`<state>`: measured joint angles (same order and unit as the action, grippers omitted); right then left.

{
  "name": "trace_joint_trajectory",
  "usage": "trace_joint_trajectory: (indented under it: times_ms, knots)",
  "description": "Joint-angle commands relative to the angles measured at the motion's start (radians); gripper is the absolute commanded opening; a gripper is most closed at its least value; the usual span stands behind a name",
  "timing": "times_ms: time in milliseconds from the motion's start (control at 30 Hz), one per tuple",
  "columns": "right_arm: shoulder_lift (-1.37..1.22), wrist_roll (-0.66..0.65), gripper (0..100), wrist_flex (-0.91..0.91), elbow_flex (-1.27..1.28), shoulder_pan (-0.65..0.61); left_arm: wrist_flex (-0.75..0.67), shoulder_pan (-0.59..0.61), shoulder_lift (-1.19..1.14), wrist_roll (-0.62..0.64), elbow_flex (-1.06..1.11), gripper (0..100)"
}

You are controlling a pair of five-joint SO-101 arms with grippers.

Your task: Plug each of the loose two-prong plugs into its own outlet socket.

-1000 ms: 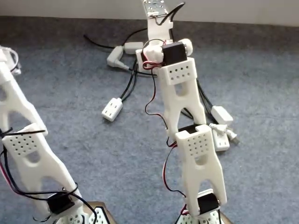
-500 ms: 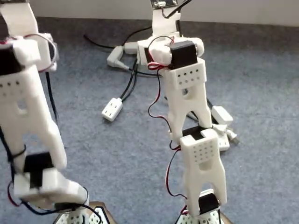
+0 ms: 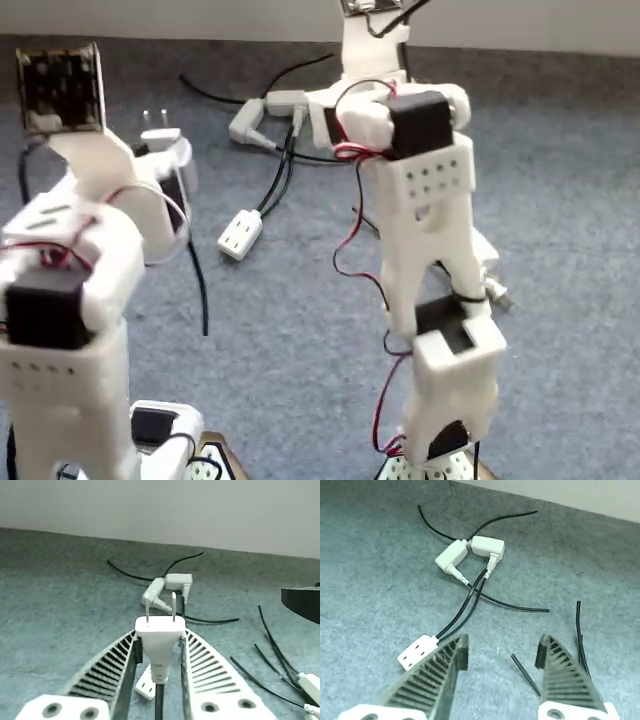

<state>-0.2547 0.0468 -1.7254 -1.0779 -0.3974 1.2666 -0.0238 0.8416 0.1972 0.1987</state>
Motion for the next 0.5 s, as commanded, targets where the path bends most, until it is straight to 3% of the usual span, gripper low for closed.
trace_joint_trajectory:
  times_ms: [0,200,367,467]
  knots:
    - [0.225,-0.012,22.4,-0.039,0.122,0.005,-0.193,-0.124,0.154,0.035,0.206,1]
    - [0.506,-0.114,22.4,-0.039,0.309,-0.008,-0.423,-0.275,0.321,0.13,0.45,1]
    - [0.671,-0.213,22.4,-0.035,0.358,-0.119,-0.644,-0.378,0.4,0.138,0.638,1]
    - [0.711,-0.207,22.1,-0.035,0.358,-0.186,-0.77,-0.394,0.427,0.138,0.734,1]
